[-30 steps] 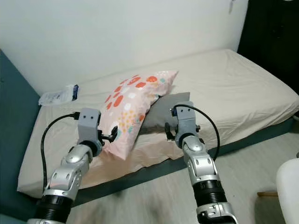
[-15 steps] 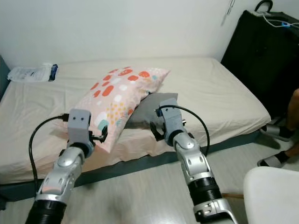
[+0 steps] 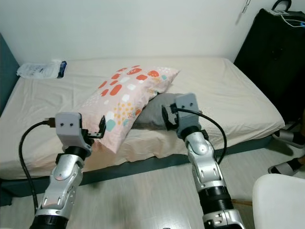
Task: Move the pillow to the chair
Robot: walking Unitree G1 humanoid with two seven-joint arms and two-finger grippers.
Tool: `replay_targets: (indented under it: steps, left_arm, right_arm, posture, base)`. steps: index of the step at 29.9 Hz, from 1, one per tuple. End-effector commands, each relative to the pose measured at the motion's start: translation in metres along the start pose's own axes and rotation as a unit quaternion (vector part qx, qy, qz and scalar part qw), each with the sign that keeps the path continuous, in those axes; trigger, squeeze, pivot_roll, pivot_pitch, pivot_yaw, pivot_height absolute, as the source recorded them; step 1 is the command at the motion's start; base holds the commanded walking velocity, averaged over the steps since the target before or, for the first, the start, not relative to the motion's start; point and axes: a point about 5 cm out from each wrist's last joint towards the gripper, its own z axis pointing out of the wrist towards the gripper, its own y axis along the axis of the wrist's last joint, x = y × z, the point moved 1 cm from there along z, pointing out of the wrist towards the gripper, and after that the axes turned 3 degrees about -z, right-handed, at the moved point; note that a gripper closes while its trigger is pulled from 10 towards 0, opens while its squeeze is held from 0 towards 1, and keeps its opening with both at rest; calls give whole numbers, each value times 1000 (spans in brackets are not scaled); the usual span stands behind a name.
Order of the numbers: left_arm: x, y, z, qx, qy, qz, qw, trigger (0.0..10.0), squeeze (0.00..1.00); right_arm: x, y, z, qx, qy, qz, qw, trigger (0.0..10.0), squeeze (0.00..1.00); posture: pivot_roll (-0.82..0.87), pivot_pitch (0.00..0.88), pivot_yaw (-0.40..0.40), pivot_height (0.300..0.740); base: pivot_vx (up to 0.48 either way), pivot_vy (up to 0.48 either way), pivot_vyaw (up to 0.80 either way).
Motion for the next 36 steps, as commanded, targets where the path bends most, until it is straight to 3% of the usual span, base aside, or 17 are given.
replay_targets:
  steps: [1,3,7,8,14,22,36]
  left_arm:
    - [-4,-5,-4,11,-11,-4,1000,10000,0]
    - [-4,-5,-5,8,-11,-1,1000,10000,0]
    - [2,-3,-9,3,1,2,1000,10000,0]
    - [5,-3,-11,5,3,2,1000,10000,0]
    - [7,-4,-14,13,-5,1,1000,10000,0]
    - [9,-6,-14,23,-3,-4,1000,10000,0]
    - [12,-12,-18,52,9,-17,998,10000,0]
  right_arm:
    - [-2,1,-6,-13,-12,11,1000,10000,0]
    - [-4,2,-8,-18,-18,13,1000,10000,0]
    - [-9,12,-32,-36,-36,14,999,10000,0]
    - [-9,9,-44,-27,-37,19,999,10000,0]
    - [-7,-18,-70,24,-37,42,998,10000,0]
    - [-2,-28,-79,42,-54,43,997,10000,0]
    - [-4,-24,-80,55,-72,56,994,10000,0]
  posture:
    - [-8,94,-92,740]
    - [-8,94,-92,740]
    - [-7,97,-71,740]
    - [-16,98,-54,740]
    - [-18,99,-29,740]
    - [-18,99,-16,740]
    - [-18,100,-16,740]
  base:
    - [0,0,0]
    - [0,0,0]
    - [0,0,0]
    - [0,0,0]
    - [0,0,0]
    - [0,0,0]
    - [0,0,0]
